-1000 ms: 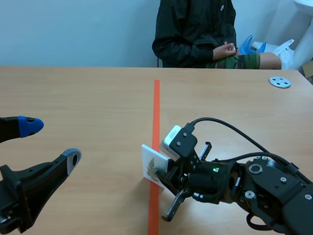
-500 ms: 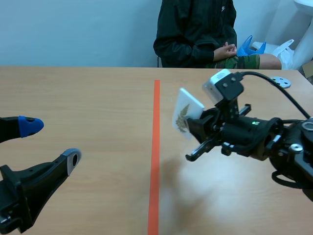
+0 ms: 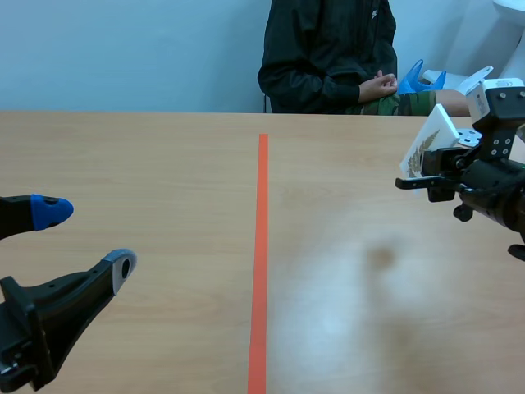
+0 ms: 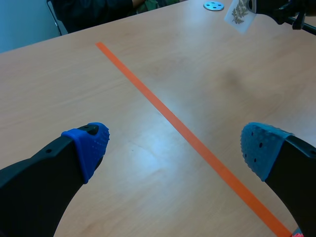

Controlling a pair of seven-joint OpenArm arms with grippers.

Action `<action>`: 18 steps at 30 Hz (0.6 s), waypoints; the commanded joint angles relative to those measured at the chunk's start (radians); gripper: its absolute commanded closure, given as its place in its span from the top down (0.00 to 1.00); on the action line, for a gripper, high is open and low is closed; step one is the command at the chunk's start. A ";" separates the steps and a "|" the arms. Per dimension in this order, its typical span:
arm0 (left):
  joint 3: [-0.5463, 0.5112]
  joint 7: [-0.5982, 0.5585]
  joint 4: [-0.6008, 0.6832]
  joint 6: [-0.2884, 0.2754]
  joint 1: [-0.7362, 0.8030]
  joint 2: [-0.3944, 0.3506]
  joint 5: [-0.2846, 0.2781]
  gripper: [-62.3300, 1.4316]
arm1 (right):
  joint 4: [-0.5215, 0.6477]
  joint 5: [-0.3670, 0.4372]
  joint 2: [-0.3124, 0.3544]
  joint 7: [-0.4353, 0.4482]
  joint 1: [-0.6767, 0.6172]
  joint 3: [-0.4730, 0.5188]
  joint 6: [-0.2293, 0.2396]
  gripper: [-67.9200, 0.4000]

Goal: Sort the leaf by its shape. The table is split by an orange tape line. A compound leaf with several leaflets goes to the left side, a simple leaf with one blade goes to the right side. Return to the home posture when a red brick is placed on the table.

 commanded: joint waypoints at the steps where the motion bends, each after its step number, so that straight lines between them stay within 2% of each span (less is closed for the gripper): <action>1: 0.001 -0.014 0.021 0.003 -0.003 0.005 -0.006 0.92 | -0.053 0.006 0.016 0.024 0.066 -0.006 -0.009 0.03; 9: 0.001 -0.014 0.021 0.003 -0.003 0.005 -0.006 0.92 | -0.353 -0.014 0.014 0.079 0.246 -0.006 -0.031 0.02; 14: 0.001 -0.014 0.021 0.003 -0.003 0.005 -0.006 0.92 | -0.507 -0.061 0.014 0.079 0.328 -0.006 -0.074 0.03; 18: 0.001 -0.014 0.021 0.003 -0.003 0.005 -0.006 0.92 | -0.579 -0.064 0.014 0.080 0.348 -0.006 -0.075 0.04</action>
